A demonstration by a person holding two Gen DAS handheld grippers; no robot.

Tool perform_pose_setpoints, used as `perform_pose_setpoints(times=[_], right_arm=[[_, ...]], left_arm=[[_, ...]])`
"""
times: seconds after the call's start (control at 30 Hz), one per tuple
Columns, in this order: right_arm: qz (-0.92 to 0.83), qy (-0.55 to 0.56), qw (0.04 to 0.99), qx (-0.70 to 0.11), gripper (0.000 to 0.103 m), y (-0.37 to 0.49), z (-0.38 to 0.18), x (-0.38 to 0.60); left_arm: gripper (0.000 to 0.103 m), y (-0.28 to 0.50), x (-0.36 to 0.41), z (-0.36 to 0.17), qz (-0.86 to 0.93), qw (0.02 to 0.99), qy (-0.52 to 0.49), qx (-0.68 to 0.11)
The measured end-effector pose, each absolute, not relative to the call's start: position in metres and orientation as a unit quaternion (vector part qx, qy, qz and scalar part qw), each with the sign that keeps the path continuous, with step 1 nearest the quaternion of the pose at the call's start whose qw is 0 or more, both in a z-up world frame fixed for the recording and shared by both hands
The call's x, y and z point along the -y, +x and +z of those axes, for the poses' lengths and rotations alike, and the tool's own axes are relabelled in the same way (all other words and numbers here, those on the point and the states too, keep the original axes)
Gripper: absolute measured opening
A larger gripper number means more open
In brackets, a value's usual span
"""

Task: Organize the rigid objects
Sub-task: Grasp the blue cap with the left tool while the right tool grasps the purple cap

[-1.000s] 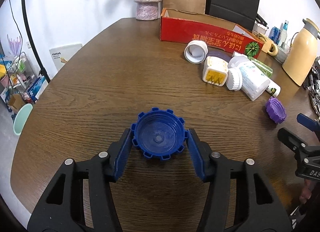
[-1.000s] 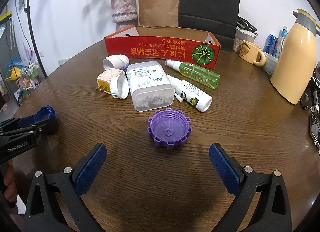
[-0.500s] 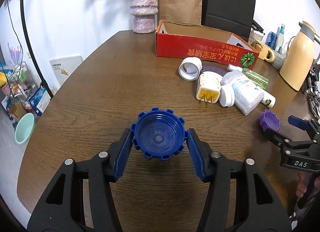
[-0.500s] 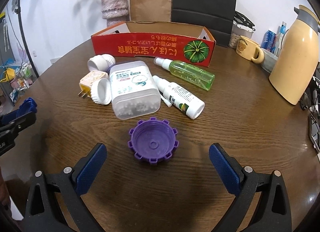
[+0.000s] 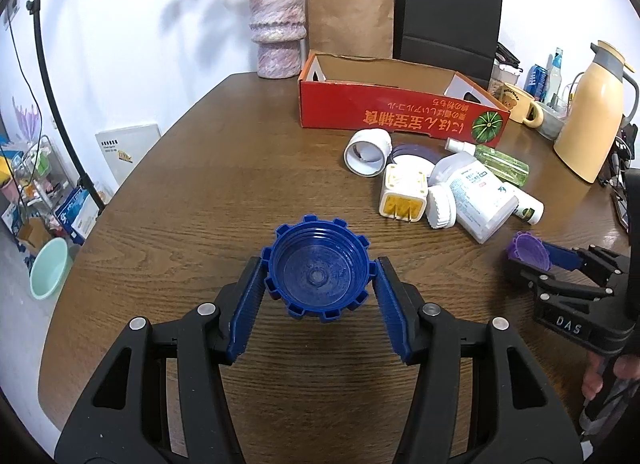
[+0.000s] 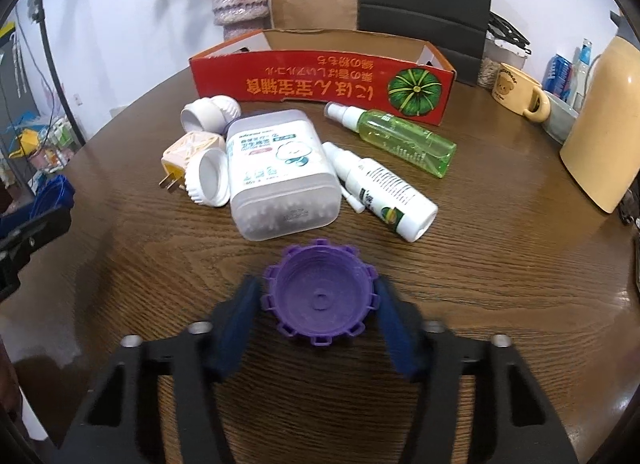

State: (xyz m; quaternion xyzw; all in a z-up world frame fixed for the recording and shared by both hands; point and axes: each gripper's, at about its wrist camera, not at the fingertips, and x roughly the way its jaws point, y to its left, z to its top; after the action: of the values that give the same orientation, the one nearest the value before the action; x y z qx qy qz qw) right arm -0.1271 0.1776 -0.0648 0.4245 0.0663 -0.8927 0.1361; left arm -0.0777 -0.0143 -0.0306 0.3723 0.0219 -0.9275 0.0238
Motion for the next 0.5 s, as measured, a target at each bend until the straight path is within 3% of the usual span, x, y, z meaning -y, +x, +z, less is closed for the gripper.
perform_pose_setpoints(times=[0.5], right_arm=[[-0.918, 0.358, 0.153, -0.076, 0.058, -0.114, -0.028, -0.169]], left_arm=[[0.051, -0.084, 0.008, -0.012, -0.935, 0.013, 0.355, -0.019]])
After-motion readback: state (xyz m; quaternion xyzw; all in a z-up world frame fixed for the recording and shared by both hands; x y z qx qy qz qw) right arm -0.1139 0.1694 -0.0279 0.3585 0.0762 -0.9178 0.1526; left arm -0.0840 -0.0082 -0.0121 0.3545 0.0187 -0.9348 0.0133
